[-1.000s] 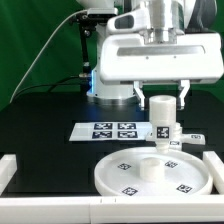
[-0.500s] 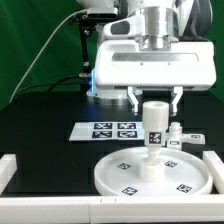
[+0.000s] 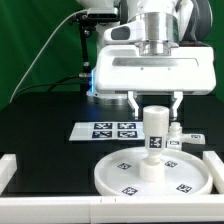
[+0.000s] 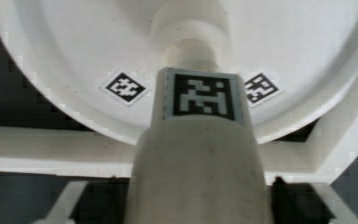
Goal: Assemble round table
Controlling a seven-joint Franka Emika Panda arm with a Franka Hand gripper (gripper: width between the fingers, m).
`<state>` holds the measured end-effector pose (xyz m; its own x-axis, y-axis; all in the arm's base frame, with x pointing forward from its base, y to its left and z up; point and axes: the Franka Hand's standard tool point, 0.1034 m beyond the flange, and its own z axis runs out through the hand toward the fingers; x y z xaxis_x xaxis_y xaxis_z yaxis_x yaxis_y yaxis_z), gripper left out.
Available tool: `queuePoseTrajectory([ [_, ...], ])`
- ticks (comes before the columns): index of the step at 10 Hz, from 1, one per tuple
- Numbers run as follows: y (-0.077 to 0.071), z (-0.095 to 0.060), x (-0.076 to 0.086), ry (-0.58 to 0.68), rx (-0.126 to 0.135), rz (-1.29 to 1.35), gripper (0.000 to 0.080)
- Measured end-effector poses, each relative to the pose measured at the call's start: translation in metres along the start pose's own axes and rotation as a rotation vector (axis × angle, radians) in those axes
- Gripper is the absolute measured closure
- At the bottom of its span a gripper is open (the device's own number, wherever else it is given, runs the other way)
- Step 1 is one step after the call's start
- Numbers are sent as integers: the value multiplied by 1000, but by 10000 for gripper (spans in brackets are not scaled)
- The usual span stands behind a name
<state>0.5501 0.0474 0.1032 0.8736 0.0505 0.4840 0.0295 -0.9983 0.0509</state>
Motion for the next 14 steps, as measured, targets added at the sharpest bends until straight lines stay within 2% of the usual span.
queuePoseTrajectory([
  [3,0,3,2,54,-10,-10,396],
  [10,11,0,0,23,-13,2,396],
  [14,6,5,-1,27,-12,-6,396],
])
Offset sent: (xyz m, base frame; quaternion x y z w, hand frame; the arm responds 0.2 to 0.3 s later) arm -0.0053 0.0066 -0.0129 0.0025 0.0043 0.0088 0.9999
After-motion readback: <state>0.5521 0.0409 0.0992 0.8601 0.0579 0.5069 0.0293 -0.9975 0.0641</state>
